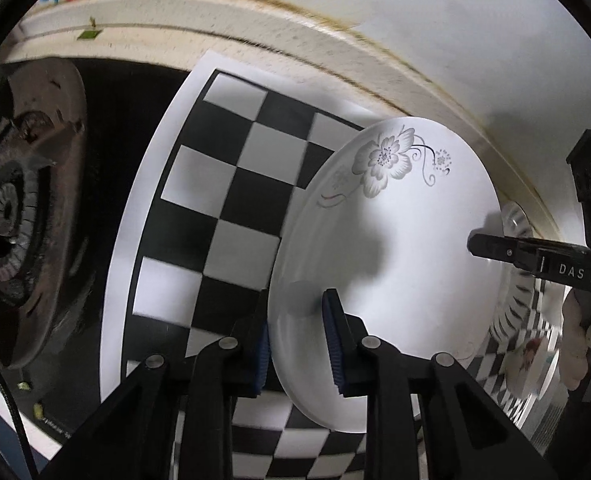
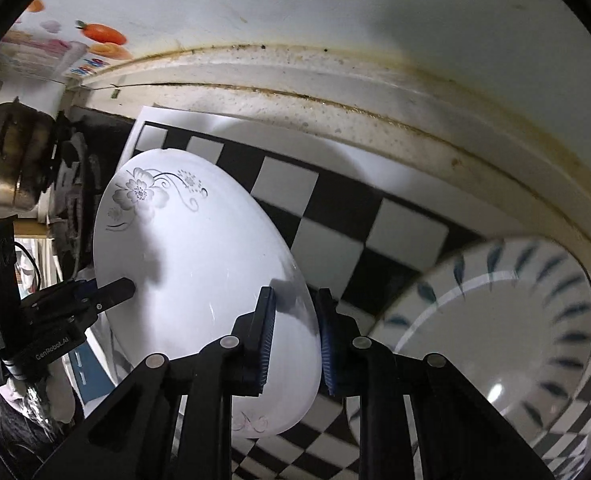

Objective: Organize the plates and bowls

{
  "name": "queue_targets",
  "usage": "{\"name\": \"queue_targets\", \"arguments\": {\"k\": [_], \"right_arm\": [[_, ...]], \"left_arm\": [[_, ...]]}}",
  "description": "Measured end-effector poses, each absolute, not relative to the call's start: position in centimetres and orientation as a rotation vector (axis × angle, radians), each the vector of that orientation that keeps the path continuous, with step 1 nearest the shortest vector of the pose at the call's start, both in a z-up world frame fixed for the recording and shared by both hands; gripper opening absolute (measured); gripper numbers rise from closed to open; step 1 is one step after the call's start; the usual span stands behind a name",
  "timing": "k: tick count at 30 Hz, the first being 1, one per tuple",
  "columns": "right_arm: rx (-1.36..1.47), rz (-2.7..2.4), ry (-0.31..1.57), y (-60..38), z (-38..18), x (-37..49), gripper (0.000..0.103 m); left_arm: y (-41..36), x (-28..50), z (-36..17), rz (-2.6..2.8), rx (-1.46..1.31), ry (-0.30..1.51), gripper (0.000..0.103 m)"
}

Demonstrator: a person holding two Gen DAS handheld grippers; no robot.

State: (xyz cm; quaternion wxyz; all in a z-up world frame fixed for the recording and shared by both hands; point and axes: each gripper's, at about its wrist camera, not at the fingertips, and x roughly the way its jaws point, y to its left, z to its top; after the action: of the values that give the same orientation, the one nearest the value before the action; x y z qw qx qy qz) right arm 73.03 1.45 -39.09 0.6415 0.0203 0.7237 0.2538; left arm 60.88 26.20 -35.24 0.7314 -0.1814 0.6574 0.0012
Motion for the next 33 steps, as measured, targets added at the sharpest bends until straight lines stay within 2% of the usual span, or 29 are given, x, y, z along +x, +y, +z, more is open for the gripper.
{"name": "queue_targets", "arguments": {"k": [9,15,26,33], "right_arm": [[0.102,0.542,1.602,-3.2,-33.9,67.0,0.023],[0.146,0.477,1.582,-8.1,-31.8,61.2,0.023],[0.312,0.309,1.602,-16.6,-34.3,48.5,0.023],[0.403,0.230,1.624,-20.5,-37.1,43.5,0.023]], "left_arm": [[21.5,57.6,-30.5,-0.079,-0.290,1.436,0.022],[17.7,55.3,-29.5,-0.149,-0.230,1.447,0.022],[9.4,50.9,-32.0,-0.306,-0.106,1.543,0.022],[4.7,49.3,-34.4,-0.358,-0.008,1.604,0.024]]}}
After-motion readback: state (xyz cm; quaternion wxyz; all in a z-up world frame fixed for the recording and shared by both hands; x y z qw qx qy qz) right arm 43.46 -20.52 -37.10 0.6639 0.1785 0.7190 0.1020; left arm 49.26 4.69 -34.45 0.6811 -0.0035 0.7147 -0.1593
